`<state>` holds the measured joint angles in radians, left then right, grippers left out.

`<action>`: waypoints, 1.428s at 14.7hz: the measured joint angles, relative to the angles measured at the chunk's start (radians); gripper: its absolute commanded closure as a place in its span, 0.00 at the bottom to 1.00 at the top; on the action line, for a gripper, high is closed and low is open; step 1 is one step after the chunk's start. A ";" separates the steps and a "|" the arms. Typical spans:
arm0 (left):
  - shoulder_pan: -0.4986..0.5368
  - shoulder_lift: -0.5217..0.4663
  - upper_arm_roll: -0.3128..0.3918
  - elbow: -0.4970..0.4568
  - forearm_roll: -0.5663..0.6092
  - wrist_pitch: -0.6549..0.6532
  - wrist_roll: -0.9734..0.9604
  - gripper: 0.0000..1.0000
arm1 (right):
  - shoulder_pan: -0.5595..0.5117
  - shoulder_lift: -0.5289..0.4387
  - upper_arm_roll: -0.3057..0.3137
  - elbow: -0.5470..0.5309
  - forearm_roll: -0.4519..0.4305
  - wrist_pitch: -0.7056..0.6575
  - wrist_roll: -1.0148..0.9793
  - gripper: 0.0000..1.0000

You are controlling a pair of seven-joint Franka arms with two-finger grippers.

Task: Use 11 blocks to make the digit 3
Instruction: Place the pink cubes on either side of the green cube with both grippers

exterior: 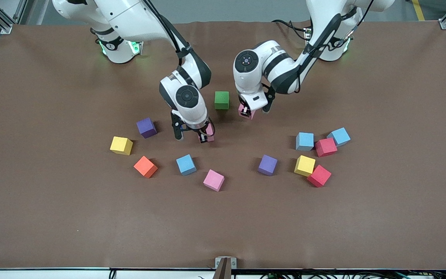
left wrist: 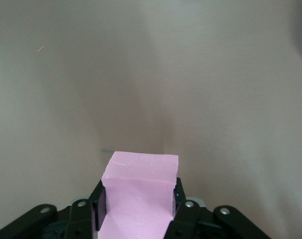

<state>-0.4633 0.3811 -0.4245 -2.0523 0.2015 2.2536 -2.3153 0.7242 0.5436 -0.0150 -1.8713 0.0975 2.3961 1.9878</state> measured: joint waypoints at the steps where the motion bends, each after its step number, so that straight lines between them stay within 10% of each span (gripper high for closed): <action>1: -0.003 0.000 -0.005 -0.006 0.000 0.006 -0.068 0.63 | -0.008 -0.034 -0.001 -0.037 -0.001 -0.003 -0.001 1.00; 10: -0.043 0.019 -0.006 -0.099 0.000 0.228 -0.379 0.63 | -0.008 -0.341 0.010 -0.415 0.000 0.035 0.058 1.00; 21: -0.072 0.020 -0.006 -0.139 0.000 0.281 -0.394 0.63 | 0.120 -0.294 0.021 -0.468 0.004 0.180 0.223 1.00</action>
<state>-0.5354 0.4011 -0.4305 -2.1912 0.2016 2.5348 -2.7091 0.8439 0.2495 0.0063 -2.3389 0.1014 2.5765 2.2108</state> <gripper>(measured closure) 0.467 0.432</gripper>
